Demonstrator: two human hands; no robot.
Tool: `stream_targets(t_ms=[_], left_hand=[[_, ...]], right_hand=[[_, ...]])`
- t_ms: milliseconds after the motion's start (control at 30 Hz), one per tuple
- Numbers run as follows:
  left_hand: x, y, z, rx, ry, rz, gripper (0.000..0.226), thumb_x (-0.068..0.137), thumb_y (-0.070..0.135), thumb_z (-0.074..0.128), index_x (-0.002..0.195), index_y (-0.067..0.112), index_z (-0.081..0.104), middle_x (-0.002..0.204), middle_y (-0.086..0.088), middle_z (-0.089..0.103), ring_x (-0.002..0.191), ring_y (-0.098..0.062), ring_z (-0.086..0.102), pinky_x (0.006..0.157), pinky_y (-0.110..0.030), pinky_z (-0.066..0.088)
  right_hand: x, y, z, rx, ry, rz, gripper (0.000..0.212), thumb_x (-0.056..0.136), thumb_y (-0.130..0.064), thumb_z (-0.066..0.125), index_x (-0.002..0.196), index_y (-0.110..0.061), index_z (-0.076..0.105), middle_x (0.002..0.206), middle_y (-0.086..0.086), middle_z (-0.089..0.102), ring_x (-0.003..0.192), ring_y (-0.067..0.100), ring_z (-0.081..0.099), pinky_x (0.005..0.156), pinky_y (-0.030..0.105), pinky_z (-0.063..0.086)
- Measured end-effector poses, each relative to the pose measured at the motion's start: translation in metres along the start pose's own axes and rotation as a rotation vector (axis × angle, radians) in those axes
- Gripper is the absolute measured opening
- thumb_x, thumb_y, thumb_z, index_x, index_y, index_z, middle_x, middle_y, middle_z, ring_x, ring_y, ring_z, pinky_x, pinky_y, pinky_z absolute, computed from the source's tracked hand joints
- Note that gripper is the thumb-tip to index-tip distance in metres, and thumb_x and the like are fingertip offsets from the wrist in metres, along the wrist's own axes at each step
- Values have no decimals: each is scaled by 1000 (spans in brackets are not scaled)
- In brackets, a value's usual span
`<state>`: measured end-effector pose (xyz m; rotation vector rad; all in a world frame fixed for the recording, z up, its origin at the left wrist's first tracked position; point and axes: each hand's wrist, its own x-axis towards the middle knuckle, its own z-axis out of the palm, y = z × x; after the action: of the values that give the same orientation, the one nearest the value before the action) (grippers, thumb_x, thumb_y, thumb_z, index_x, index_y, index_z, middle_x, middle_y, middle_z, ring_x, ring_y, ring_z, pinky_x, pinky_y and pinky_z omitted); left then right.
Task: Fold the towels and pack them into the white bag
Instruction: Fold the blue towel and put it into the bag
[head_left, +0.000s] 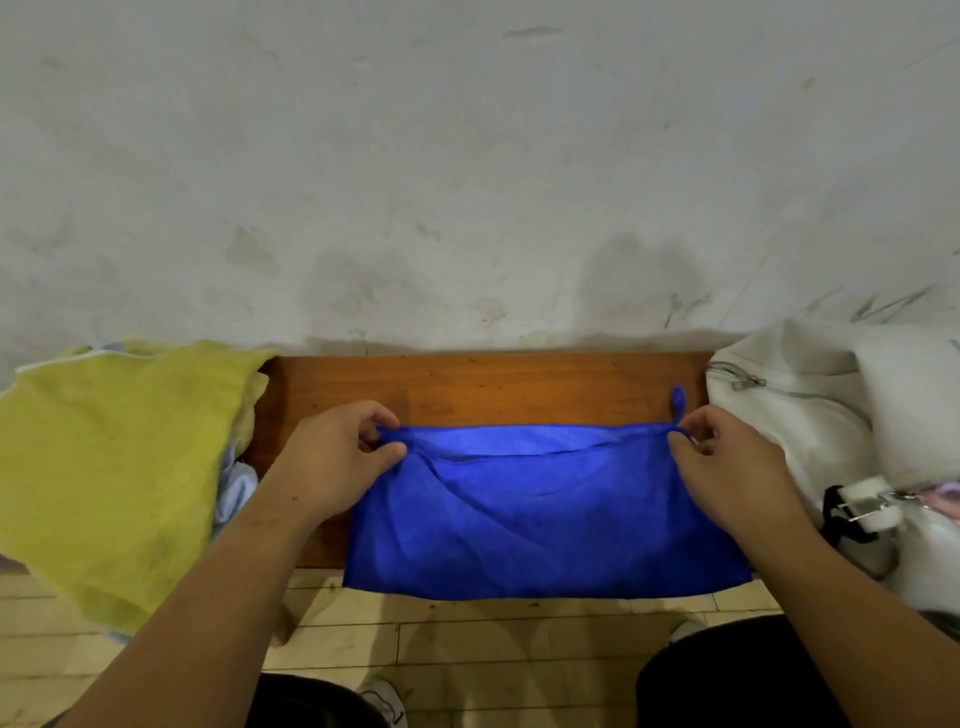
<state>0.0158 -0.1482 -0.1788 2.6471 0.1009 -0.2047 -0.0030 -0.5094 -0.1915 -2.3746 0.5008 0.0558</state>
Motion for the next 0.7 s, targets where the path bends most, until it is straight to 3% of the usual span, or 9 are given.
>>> stream_targets(t_ms=[100,233,467,600,700], left_hand=[[-1,0,3,33,0,-2,11,93,32,69,99,37,61,97,16,60,89,-2,55,67,-13,38],[3,-4,5,-20,127,-82,1,97,30,62,97,30,61,88,17,57,82,-4,52,61,-13,35],[12,-4,10,-68,213,-223,5,96,28,60,94,24,62,79,6,63,71,-5,54,55,-22,39],[14,-3,11,-84,221,-259,4,93,28,59,91,25,61,80,4,66,75,-12,59,62,-29,45],[14,-1,11,-44,133,-228,3,95,29,60,95,26,59,81,8,61,73,-7,55,56,-24,40]], right_hand=[[1,0,1,-19,-1,-12,8,101,-31,58,100,-24,62,84,-9,61,75,2,52,58,18,35],[2,1,2,-12,22,-14,12,102,-29,55,96,-22,63,86,-5,65,74,4,55,57,19,36],[5,0,3,10,63,18,15,102,-25,54,92,-17,63,81,-3,63,70,4,51,57,17,33],[4,-2,4,19,71,26,15,102,-24,54,90,-18,60,76,2,63,69,12,56,54,23,35],[4,-3,3,-3,47,44,10,102,-25,57,97,-16,57,80,1,62,69,11,56,53,23,35]])
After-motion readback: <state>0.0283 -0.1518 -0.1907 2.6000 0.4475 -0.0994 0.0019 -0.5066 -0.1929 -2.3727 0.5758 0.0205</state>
